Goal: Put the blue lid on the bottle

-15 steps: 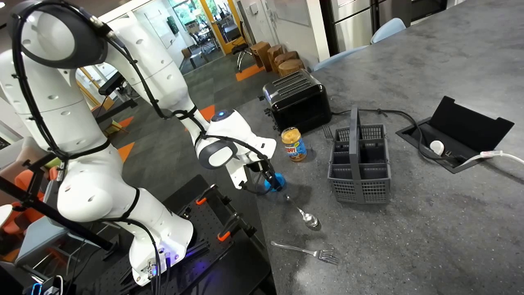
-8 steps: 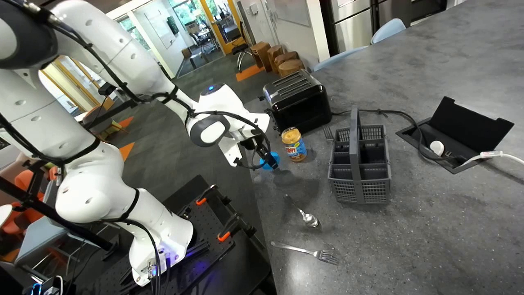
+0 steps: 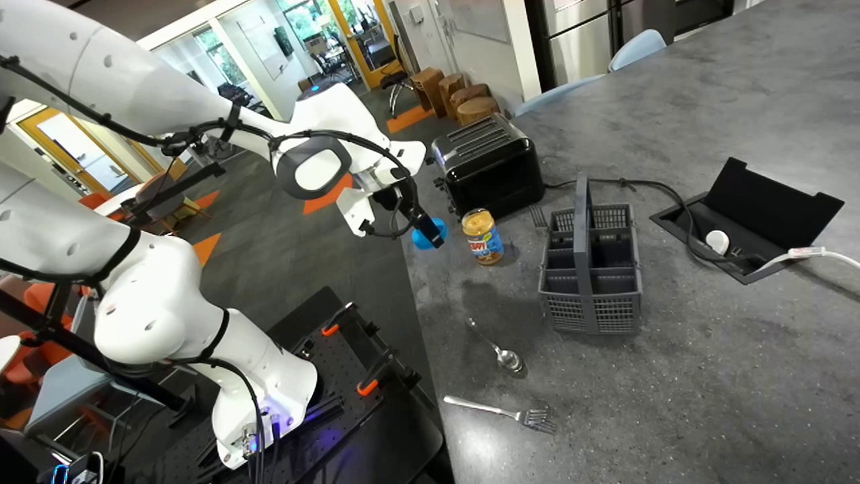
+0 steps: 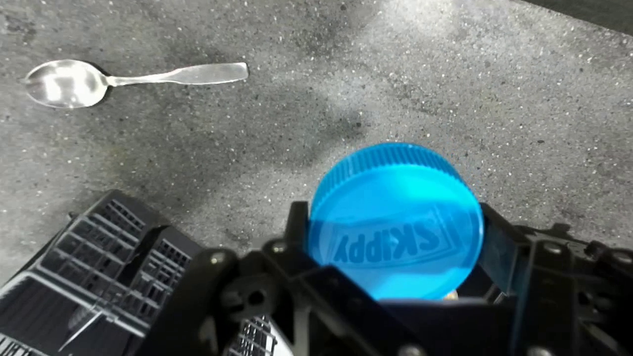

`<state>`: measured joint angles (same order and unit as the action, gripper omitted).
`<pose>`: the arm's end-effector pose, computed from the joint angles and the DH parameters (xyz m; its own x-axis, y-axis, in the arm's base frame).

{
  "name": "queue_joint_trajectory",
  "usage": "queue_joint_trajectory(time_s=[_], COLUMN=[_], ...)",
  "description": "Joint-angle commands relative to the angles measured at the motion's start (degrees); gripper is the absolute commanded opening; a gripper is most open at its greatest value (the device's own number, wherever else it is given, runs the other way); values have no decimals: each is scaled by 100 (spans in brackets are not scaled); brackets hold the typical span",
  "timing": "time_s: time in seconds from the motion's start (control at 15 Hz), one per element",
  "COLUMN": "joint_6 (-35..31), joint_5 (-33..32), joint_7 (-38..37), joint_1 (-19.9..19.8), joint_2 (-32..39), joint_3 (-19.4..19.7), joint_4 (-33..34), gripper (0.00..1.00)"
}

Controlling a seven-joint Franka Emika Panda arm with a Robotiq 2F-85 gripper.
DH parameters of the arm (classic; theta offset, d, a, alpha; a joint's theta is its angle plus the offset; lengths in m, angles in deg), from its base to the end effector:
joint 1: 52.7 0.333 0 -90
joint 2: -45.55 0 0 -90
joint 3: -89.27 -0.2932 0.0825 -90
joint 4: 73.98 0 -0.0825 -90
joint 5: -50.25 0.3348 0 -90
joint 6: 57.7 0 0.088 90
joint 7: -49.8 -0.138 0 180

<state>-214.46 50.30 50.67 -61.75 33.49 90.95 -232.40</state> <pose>0.3784 -0.0712 0.2841 0.9689 -0.1694 0.1805 -0.1716 -0.9852 -0.0039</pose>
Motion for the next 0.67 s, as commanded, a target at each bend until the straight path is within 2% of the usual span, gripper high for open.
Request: queue_joint_trajectory(time_s=[0.0, 0.2, 0.27, 0.53, 0.6], joint_6=[265, 247, 85, 86, 86], joint_5=[-123, -28, -65, -59, -59], joint_7=[-19, 142, 5, 9, 9], joint_1=[60, 174, 142, 180, 184], joint_2=[-55, 233, 12, 193, 209], joint_3=[161, 234, 227, 225, 225], joint_4=[223, 490, 228, 374, 381], gripper=[55, 55, 80, 80, 55])
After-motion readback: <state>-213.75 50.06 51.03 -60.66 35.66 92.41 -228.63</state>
